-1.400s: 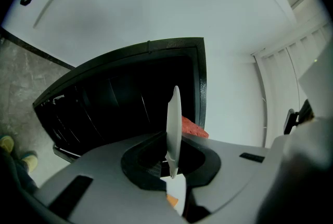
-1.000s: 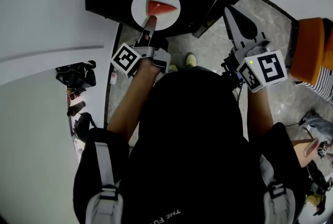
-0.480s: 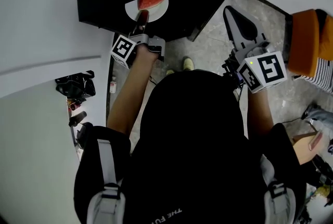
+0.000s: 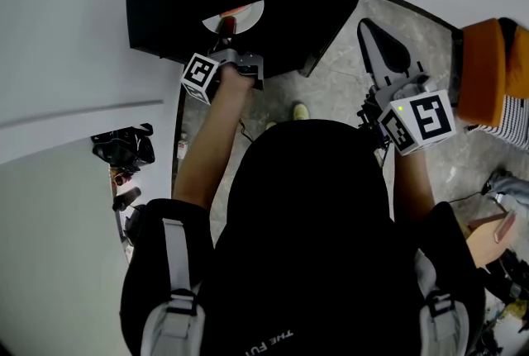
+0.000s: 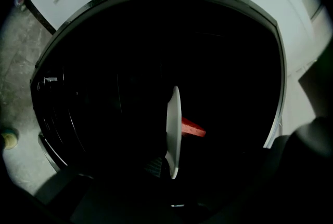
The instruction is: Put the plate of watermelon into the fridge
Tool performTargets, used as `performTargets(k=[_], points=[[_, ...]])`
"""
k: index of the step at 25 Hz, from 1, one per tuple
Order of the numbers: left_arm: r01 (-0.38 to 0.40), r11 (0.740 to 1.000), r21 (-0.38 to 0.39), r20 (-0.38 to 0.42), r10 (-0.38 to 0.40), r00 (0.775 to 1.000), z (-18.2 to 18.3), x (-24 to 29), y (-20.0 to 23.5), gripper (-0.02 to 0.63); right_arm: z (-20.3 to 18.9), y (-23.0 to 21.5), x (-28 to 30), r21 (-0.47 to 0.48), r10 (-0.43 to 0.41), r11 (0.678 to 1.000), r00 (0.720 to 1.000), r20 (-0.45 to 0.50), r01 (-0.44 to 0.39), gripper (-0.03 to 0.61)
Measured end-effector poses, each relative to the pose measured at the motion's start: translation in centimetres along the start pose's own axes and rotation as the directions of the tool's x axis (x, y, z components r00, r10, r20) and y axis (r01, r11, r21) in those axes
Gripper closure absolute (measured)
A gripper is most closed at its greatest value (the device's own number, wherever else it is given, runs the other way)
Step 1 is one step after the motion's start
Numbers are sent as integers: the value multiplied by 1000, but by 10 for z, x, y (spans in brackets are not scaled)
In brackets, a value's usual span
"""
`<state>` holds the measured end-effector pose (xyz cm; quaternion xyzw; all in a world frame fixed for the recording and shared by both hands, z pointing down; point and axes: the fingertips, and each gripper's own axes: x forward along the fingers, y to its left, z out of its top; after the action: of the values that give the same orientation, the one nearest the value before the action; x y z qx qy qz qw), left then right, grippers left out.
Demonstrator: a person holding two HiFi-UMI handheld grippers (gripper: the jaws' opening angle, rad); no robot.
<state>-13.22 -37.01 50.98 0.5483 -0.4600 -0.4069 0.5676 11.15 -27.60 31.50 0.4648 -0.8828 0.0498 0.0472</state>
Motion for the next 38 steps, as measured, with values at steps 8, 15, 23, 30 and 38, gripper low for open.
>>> performTargets(k=[8, 15, 23, 30, 38], points=[[-11, 1000, -27, 42, 12, 999, 20, 27, 3, 584, 5, -11, -3, 7, -25, 1000, 999, 21, 25, 572], [-8, 999, -34, 86, 11, 996, 25, 35, 3, 584, 9, -19, -2, 13, -33, 999, 999, 29, 33, 572], [62, 988, 141, 44, -68, 997, 23, 36, -14, 502, 9, -20, 2, 17, -15, 1000, 999, 39, 14, 572], [168, 882, 440, -123, -126, 984, 8, 33, -26, 341, 9, -22, -1, 13, -5, 1000, 999, 42, 5, 572], [158, 655, 739, -240, 37, 970, -5, 23, -18, 292, 9, -18, -3, 14, 10, 1000, 999, 44, -11, 572]])
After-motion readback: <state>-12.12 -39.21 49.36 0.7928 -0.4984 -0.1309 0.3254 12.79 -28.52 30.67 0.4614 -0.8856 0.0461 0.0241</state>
